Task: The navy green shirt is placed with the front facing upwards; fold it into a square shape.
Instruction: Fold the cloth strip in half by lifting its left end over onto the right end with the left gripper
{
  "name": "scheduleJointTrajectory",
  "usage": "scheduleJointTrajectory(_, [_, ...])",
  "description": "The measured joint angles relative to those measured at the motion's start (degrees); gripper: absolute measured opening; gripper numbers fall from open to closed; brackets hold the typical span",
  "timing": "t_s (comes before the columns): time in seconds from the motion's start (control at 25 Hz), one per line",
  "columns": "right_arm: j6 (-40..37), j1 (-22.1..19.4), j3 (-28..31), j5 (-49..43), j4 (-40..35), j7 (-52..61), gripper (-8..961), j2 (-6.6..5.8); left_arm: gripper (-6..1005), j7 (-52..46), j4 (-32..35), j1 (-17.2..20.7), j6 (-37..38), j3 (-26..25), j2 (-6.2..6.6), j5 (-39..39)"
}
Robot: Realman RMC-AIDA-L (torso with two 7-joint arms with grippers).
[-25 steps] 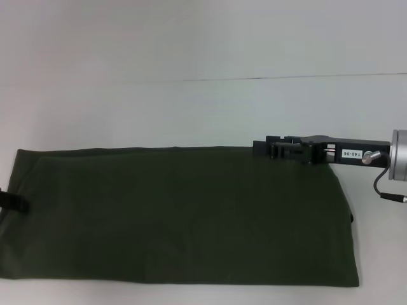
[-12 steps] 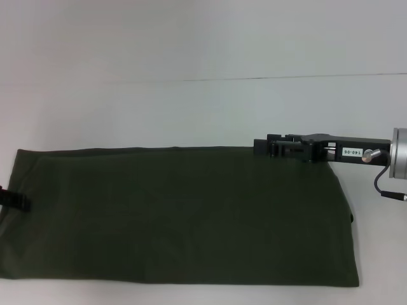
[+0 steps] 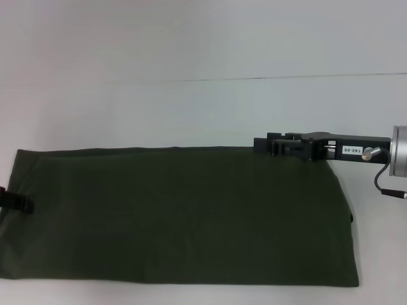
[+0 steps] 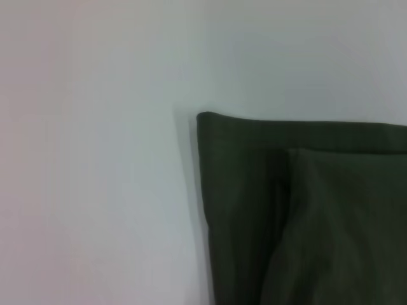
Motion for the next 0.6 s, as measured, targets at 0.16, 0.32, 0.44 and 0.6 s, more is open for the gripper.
scheduleJointTrajectory(0.16, [0.38, 0.27, -0.20, -0.20, -0.05, 0.53, 758, 0.01, 811, 0.01, -0.03, -0.06, -0.01, 0.07, -0.01, 0.00])
scheduleJointTrajectory(0.32, [0.65, 0.38, -0.98, -0.22, -0.12, 0.55, 759, -0.01, 806, 0.03, -0.10, -0.10, -0.07, 0.15, -0.01, 0.00])
scheduleJointTrajectory(0.44, [0.89, 0.44, -1.31, -0.22, -0.15, 0.55, 759, 0.05, 802, 0.01, -0.76, -0.35, -0.07, 0.18, 0.07, 0.00])
scheduleJointTrajectory(0.6, [0.91, 0.46, -1.35, -0.22, -0.20, 0.55, 759, 0.06, 797, -0.13, -1.68, -0.84, 0.04, 0.18, 0.30, 0.00])
